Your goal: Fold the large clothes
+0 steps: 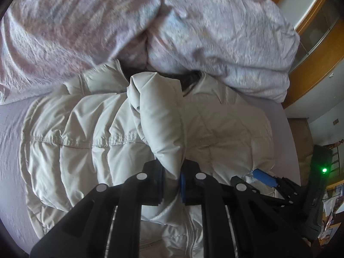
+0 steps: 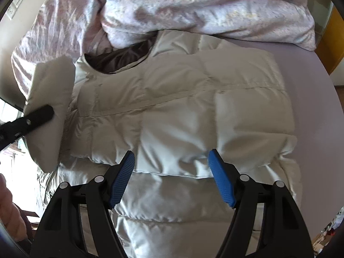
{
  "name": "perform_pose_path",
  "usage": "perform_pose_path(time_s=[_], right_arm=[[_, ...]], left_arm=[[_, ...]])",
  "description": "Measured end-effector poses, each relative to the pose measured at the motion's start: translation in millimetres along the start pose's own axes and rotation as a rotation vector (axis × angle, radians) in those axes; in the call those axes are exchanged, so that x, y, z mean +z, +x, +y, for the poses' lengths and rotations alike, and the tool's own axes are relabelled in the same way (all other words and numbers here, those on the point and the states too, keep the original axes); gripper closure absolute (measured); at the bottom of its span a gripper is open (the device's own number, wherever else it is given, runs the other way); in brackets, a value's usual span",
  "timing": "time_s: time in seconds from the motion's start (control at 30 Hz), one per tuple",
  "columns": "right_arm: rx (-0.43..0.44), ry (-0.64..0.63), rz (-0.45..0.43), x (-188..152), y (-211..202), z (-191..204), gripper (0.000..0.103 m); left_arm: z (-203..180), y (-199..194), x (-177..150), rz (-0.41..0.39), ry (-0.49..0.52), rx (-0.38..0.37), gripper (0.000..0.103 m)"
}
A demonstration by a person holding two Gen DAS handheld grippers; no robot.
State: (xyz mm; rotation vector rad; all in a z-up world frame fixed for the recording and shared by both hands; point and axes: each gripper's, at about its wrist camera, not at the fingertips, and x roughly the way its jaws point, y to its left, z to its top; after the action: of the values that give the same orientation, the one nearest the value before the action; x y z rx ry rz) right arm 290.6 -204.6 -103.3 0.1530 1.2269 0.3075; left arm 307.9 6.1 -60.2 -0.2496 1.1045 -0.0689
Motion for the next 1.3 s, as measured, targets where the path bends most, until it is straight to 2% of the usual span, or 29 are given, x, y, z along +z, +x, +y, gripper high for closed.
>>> perform_pose_path(time_s=[0.17,0.23,0.3,0.33,0.5,0.7,0.8,0.93,1.1,1.2,1.3], right_arm=[[0.001,0.005,0.001,0.8,-1.2,-6.9,0.03],[0.002,0.004,-0.001,2.2,-1.5,-6.2,0.03],[0.004,0.004,-0.002,3.1,-1.6,-5.3,0.03],[0.006,0.005,-0.003,4.3,-1.2,-4.1,0.03],[0.025,-0.001,-0.018,7.1,-3.8,5.7,0.031],[0.063,-0.045,-0.039,15.5,-9.5,31.7,0.032],[0.086,-0.07,-0.042,20.1,-9.3,47.5,0.039],[0.137,-0.085,-0.048,24.8,-7.6,65.9,0.057],[0.207,-0.105,-0.062,28.1,-4.8,88.2,0.07],[0.214,-0.121,-0.034,26.5,6.4,99.8,0.078],[0.176,-0.124,0.01,23.0,23.2,102.7,0.082]], left_arm=[[-0.5,8.0,-2.2,0.024,-0.019,0.014,0.077],[-0.1,4.6,-0.5,0.018,-0.025,0.009,0.066],[-1.9,-3.0,2.3,-0.002,-0.016,0.006,0.044],[-3.3,-7.4,3.8,-0.016,-0.008,0.009,0.041],[1.4,-29.9,15.4,-0.08,0.013,0.037,0.037],[35.6,-32.6,19.9,-0.086,-0.041,0.098,0.037],[51.3,-31.4,17.6,-0.08,-0.066,0.12,0.037],[65.1,-28.3,13.5,-0.073,-0.068,0.158,0.037],[80.8,-20.4,5.8,-0.054,-0.059,0.209,0.037],[93.3,-14.8,2.4,-0.036,-0.077,0.223,0.037],[104.2,-8.8,1.2,-0.015,-0.09,0.235,0.037]])
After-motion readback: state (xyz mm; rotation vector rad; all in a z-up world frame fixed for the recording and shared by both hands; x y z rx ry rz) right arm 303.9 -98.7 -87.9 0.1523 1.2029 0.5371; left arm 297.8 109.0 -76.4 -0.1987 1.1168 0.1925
